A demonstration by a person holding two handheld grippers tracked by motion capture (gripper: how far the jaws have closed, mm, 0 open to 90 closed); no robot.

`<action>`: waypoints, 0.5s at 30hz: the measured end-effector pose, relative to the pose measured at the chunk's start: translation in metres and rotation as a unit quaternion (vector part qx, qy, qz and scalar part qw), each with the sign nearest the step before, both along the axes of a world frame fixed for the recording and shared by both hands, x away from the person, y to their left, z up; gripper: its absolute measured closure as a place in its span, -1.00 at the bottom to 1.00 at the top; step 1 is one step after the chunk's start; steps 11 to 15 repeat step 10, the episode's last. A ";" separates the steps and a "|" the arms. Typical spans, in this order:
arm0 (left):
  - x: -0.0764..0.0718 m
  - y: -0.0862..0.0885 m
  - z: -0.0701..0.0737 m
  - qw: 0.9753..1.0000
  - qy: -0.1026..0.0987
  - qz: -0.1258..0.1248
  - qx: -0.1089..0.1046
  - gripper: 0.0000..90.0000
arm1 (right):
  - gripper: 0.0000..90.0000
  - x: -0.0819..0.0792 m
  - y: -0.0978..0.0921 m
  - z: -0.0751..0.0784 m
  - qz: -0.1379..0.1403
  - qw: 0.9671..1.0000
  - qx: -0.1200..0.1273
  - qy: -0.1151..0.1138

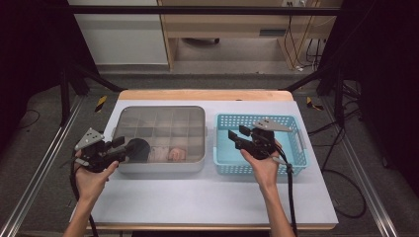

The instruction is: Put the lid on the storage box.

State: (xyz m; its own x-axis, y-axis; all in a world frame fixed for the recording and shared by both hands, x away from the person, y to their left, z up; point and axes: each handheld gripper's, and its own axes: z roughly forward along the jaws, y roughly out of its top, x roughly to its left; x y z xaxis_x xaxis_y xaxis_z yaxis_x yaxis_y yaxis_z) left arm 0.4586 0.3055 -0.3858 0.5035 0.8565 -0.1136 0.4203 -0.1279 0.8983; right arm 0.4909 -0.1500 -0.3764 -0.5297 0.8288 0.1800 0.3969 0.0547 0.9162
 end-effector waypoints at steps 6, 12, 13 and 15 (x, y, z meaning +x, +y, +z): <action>-0.020 0.003 -0.004 1.000 0.004 -0.016 0.009 0.24 | 0.19 -0.017 -0.033 -0.010 -0.002 1.000 -0.022 0.005; -0.028 0.008 -0.005 1.000 0.008 -0.017 0.007 0.33 | 0.19 -0.025 -0.051 -0.016 -0.011 0.999 -0.032 0.014; -0.028 0.008 -0.005 1.000 0.008 -0.017 0.007 0.33 | 0.19 -0.025 -0.051 -0.016 -0.011 0.999 -0.032 0.014; -0.028 0.008 -0.005 1.000 0.008 -0.017 0.007 0.33 | 0.19 -0.025 -0.051 -0.016 -0.011 0.999 -0.032 0.014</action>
